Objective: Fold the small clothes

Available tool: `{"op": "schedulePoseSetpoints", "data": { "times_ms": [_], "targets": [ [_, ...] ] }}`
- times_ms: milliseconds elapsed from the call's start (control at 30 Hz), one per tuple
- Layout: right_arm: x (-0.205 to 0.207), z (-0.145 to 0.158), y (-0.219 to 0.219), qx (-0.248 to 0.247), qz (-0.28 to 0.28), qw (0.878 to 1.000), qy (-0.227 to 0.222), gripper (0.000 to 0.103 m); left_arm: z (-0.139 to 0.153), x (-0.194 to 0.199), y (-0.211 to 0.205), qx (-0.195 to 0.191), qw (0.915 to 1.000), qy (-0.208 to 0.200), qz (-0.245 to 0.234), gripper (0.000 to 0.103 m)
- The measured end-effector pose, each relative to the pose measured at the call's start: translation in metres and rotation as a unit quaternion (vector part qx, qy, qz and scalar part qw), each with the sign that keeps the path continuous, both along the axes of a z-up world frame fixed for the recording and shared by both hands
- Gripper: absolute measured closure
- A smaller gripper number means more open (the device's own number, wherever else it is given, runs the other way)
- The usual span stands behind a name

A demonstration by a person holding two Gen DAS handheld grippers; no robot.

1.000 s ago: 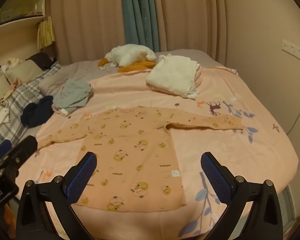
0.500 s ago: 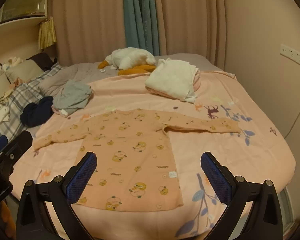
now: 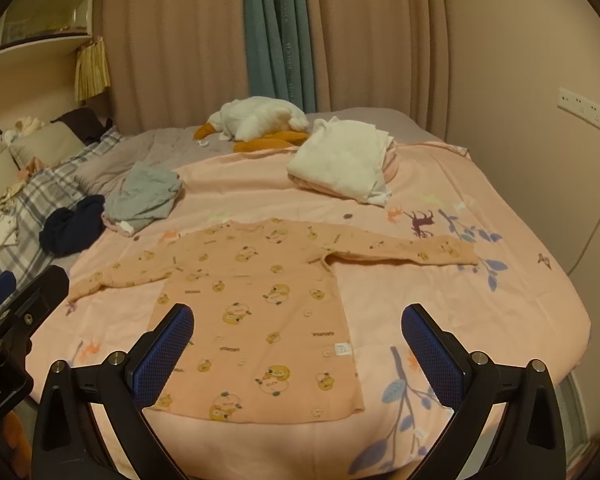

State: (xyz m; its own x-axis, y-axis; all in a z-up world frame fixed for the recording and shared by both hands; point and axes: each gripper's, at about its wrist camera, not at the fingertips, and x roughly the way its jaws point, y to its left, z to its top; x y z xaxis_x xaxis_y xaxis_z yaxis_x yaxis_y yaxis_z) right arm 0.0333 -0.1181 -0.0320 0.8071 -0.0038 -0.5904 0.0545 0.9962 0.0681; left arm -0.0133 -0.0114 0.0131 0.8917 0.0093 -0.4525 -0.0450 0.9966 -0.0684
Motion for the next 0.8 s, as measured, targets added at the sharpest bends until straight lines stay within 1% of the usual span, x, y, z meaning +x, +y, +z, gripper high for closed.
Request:
{"op": "schedulePoseSetpoints", "data": {
  "times_ms": [167, 333, 800],
  "targets": [
    [-0.0006, -0.0004, -0.0019, 0.0, 0.003, 1.0, 0.002, 0.0, -0.0012, -0.0012, 0.0002, -0.001, 1.0, 0.001, -0.001, 0.0],
    [-0.0018, -0.0009, -0.0032, 0.011, 0.011, 1.0, 0.003, 0.0, -0.0013, -0.0024, 0.0018, -0.005, 1.0, 0.002, -0.003, 0.0],
    [-0.0031, -0.001, -0.0016, 0.002, 0.013, 1.0, 0.003, 0.0, 0.001, -0.0048, 0.0006, 0.004, 1.0, 0.002, 0.008, 0.0]
  ]
}}
